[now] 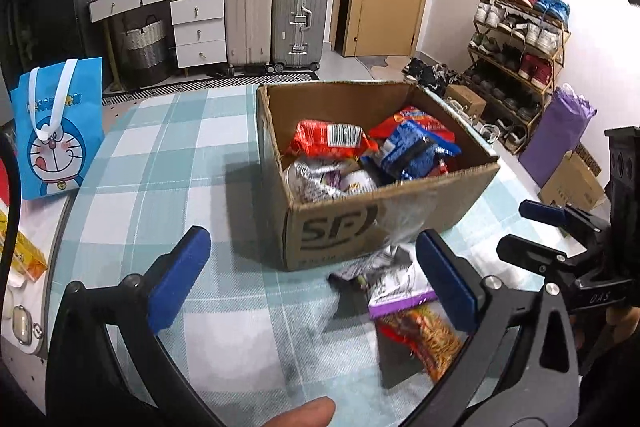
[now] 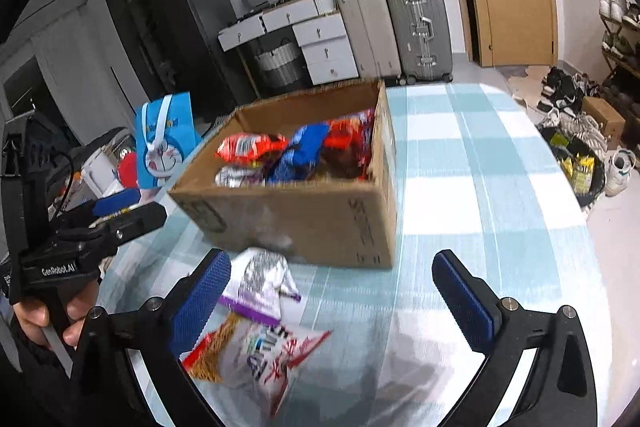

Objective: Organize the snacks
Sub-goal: 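Withdraw both tools from the box toward the remaining snacks, then grasp the white noodle snack bag with the right tool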

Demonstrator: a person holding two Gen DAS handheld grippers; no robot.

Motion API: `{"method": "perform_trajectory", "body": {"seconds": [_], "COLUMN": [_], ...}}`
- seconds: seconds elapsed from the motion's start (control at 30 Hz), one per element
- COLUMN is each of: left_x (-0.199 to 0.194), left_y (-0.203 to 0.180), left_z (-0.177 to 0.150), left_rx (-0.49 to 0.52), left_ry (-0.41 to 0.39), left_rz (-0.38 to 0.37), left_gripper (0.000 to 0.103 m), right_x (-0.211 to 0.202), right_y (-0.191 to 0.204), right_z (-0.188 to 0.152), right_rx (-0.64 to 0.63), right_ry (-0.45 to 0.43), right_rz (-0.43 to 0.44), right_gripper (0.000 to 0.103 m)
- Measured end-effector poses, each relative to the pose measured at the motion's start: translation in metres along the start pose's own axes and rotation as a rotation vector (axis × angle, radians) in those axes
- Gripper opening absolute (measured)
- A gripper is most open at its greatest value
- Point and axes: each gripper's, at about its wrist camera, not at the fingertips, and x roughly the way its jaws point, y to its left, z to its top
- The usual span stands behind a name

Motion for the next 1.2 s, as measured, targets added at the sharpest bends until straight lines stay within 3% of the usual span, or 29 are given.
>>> {"method": "perform_trajectory", "body": {"seconds": [0.4,0.63,1.2], "left_x": [0.006,0.010,0.020], "left_y": [0.005,0.012,0.021], "left_z": [-0.029,-0.047,-0.058], "left_rx": [-0.022,-0.044,-0.061], "left_ry": [0.060,0.091,0.122], "left_rz": [-0.002,-0.001,0.009], "left_gripper": [0.102,0.102,0.102], "right_x": [0.010,0.020,0.044], "right_y": [0.008,0.015,0.048], "right_z": [-0.029,-0.044,-0.050], "right_rx": [-0.006,0.042,-0.011], "right_ry": [0.101,0.143,0.196], "right_rz": [-0.007,0.066,0.083], "right_gripper": [0.102,0.102,0.102]}}
